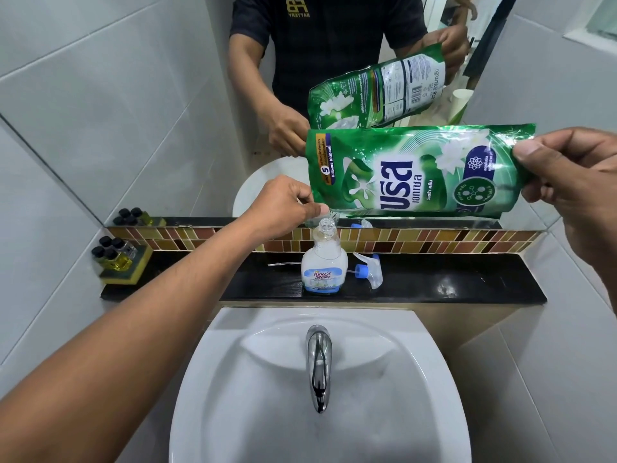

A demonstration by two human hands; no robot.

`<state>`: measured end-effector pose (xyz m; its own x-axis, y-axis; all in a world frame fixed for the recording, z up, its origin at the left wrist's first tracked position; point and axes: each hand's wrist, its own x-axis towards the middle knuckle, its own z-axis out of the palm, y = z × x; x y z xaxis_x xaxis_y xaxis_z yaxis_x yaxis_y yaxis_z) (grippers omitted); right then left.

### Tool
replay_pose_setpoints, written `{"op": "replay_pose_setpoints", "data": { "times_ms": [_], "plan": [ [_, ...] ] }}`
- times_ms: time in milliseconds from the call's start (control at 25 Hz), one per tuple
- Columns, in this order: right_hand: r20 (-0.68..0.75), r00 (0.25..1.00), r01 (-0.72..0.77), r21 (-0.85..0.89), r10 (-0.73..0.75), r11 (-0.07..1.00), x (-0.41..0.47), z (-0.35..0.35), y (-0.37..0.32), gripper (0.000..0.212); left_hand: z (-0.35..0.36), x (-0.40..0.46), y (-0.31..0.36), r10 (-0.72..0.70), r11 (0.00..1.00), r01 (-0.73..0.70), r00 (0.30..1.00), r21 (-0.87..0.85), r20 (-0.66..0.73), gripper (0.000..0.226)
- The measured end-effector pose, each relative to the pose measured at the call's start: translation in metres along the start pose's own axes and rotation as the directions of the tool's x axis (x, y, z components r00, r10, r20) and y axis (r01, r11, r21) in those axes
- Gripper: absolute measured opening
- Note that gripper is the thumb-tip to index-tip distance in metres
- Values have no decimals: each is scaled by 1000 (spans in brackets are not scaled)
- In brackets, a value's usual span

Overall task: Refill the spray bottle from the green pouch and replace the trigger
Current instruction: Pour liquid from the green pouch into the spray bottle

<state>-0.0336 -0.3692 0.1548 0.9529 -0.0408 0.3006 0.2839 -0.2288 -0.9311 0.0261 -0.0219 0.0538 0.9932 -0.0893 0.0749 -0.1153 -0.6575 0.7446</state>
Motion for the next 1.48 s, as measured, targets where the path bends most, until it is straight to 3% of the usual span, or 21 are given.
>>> {"op": "replay_pose_setpoints", "data": {
  "times_ms": [800,1080,1480],
  "plan": [
    [18,1000,7,-50,-6,999,2,4,-14,35,5,2,-9,14,1000,-14,1000,-13,-18,33],
    [14,1000,29,-74,-28,997,3,8,-18,19,6,4,-15,18,999,-19,1000,-45,-20,33],
    [48,998,37,-72,-33,997,6,9,-17,31,6,1,-13,0,998,0,1000,-69,-10,28]
  ]
}}
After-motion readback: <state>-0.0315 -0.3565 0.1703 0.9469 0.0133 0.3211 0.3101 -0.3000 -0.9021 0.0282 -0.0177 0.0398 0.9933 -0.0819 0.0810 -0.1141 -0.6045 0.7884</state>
